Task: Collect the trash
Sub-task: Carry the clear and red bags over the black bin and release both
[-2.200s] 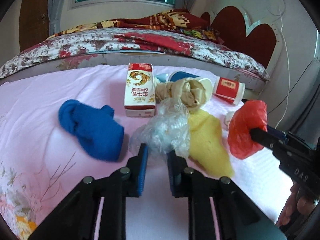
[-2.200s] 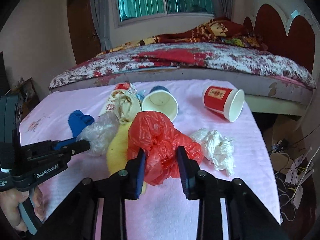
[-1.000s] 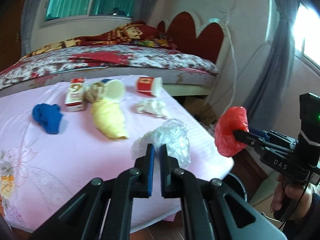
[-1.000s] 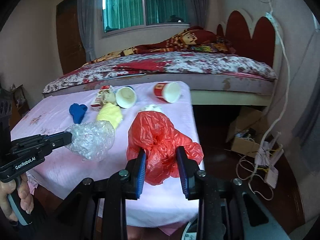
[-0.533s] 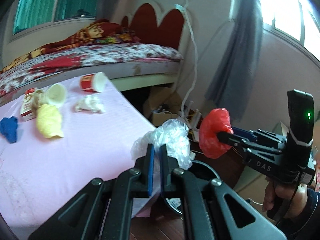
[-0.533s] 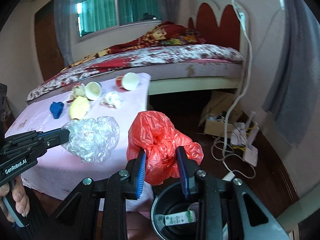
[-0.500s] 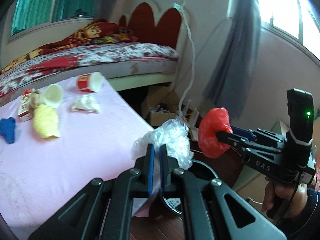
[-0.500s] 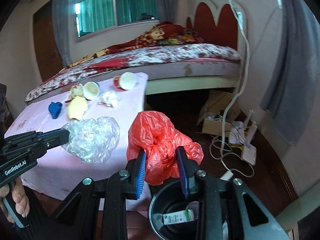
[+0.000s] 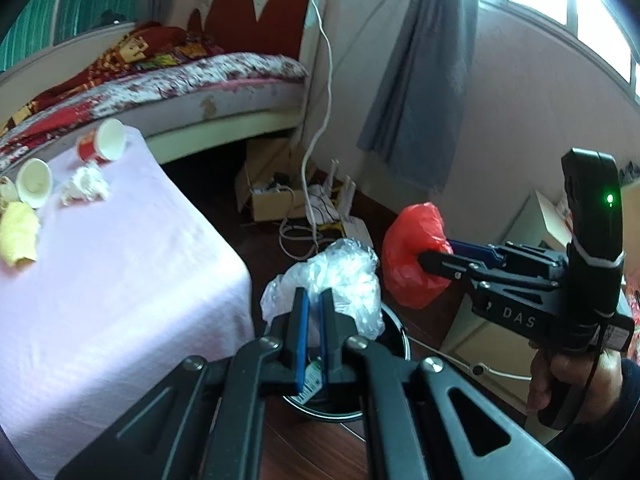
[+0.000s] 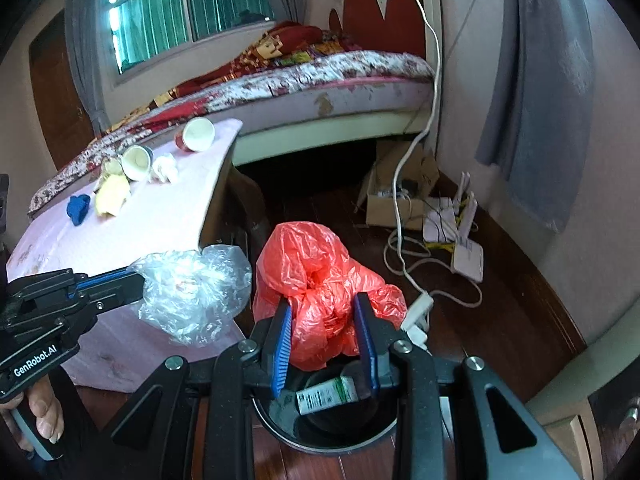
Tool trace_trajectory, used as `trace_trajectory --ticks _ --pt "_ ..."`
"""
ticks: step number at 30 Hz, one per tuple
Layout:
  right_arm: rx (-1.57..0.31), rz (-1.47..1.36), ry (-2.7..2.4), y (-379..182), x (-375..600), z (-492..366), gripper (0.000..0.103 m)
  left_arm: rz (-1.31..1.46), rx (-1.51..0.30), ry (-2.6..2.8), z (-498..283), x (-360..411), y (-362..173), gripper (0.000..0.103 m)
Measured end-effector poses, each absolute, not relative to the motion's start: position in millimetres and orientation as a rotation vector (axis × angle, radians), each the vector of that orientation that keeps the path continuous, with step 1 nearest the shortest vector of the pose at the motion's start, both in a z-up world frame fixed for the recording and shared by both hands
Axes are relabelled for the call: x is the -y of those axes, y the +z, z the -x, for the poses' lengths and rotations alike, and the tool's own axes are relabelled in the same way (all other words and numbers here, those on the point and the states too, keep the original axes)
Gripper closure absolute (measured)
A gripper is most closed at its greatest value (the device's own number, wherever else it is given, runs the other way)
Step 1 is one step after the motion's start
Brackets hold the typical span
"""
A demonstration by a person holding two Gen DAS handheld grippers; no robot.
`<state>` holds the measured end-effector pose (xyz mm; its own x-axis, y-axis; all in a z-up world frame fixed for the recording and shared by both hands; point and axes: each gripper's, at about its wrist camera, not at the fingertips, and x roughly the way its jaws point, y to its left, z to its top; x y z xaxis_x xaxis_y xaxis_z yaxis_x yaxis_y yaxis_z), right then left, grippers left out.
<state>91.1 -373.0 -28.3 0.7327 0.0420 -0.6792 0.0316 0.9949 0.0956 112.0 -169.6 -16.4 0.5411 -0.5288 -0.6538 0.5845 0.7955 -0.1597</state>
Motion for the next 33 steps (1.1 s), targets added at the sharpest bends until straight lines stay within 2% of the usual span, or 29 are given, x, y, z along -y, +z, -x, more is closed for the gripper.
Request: trace_trajectory --ticks 12,26,28,29,30,31,32,33 --pt "-0.915 -0.132 0.016 -99.3 390.5 -98.9 0.071 -0.124 -0.906 -0.661 -114.6 194.0 -80.5 0.098" --pt "-1.078 -0.128 0.055 -166.8 393.0 -125.8 0.071 -0.135 -1.023 -0.661 -136.5 213.7 -128.4 0.098" --pt "-1.102 -0.131 0.066 -172.6 391.7 -130.8 0.068 -0.142 -1.046 -0.677 -136.6 215.1 -133.8 0.088" --pt "-1.113 -0.099 0.040 -176.4 391.4 -133.1 0.045 -0.147 -1.055 -0.674 -139.1 215.9 -136.6 0.078" --pt "-1.126 -0.059 -0.019 -180.8 393.7 -134.7 0.010 -0.156 -1.058 -0.657 -140.4 215.4 -139.1 0.050" --pt "-1.123 -0.058 -0.049 -182.8 398.7 -134.4 0.004 -0.157 -1.044 -0.621 -140.0 210.2 -139.9 0.037" --pt "-1.125 -0.068 -0.067 -184.3 403.8 -134.7 0.004 -0.161 -1.028 -0.585 -139.9 205.7 -139.7 0.022" --pt "-1.137 -0.070 -0.090 -186.1 408.5 -134.9 0.004 -0.160 -1.021 -0.568 -140.7 201.3 -138.6 0.021"
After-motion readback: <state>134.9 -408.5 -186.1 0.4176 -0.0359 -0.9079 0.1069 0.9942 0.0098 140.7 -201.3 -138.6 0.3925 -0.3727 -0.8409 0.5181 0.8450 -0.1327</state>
